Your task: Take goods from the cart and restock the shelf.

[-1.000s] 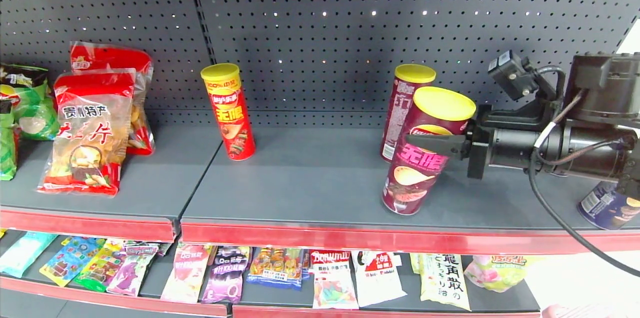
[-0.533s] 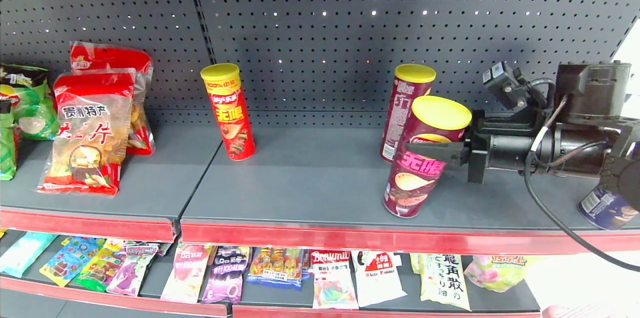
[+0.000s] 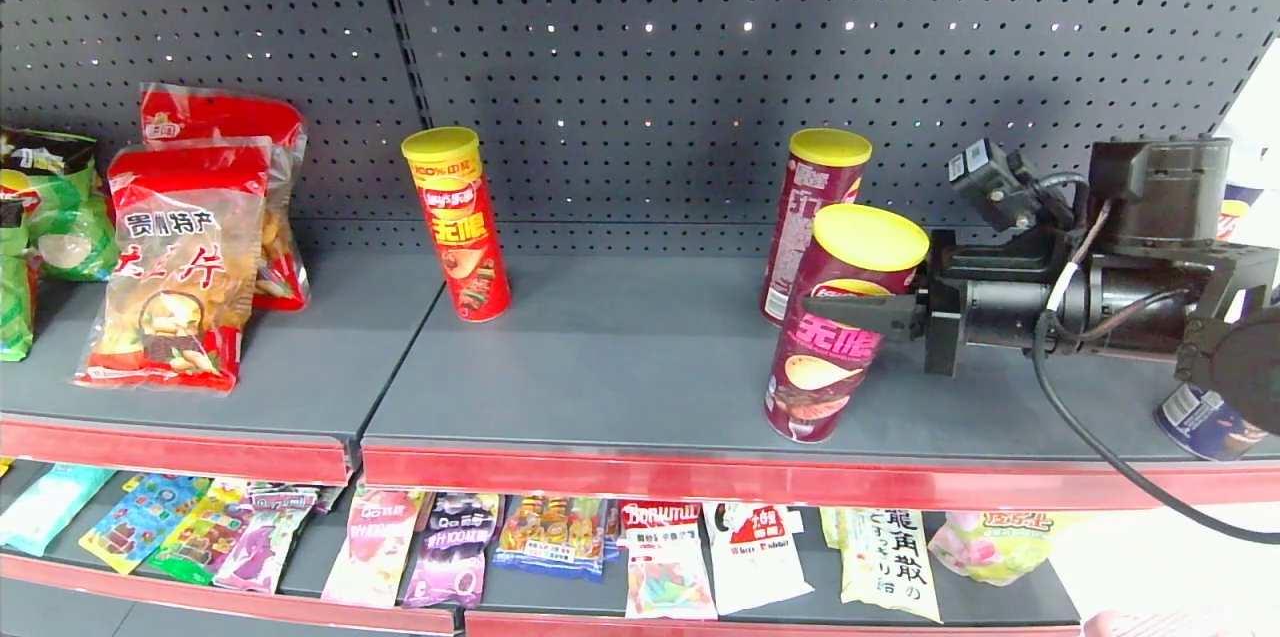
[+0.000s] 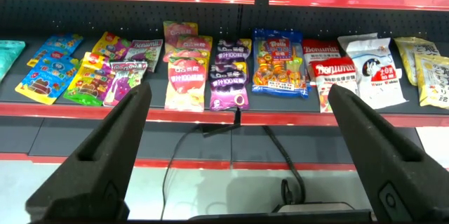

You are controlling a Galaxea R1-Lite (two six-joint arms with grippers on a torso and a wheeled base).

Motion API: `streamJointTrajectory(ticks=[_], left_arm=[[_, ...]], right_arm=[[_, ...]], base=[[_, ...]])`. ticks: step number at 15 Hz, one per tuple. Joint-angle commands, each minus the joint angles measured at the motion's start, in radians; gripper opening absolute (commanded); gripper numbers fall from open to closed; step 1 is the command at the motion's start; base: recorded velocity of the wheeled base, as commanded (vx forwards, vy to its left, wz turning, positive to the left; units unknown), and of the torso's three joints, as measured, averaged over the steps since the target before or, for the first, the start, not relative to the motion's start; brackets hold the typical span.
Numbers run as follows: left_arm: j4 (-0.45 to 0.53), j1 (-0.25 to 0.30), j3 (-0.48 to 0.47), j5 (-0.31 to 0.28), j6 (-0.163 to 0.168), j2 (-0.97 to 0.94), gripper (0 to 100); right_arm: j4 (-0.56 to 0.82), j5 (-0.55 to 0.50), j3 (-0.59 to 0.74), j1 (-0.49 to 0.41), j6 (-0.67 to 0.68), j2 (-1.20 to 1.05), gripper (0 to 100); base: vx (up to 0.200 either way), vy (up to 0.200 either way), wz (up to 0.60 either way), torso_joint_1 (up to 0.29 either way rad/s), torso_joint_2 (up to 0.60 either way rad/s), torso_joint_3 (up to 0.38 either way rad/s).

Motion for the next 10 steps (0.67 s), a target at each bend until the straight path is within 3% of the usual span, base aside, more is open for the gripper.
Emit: streamJointTrajectory(ticks=[1,7,8,10], left_arm=[[0.0,0.0,0.0,0.0,0.0,0.002,100],[0.0,0.0,0.0,0.0,0.0,0.002,100],[0.0,-0.002,0.0,0.0,0.0,0.002,100],[0.0,0.0,0.0,0.0,0.0,0.002,100]], right_arm=[[0.002,0.0,0.004,0.002,0.001,0.004,0],[0.001,-0.003,0.007,0.004,-0.003,0.007,0],[0.001,-0.002,0.009,0.004,-0.004,0.006,100],[0.001,-0.003,0.007,0.002,-0.018,0.007,100]], base=[[0.0,0.0,0.0,0.0,0.0,0.0],[0.0,0.0,0.0,0.0,0.0,0.0],[0.0,0.0,0.0,0.0,0.0,0.0],[0.0,0.0,0.0,0.0,0.0,0.0]])
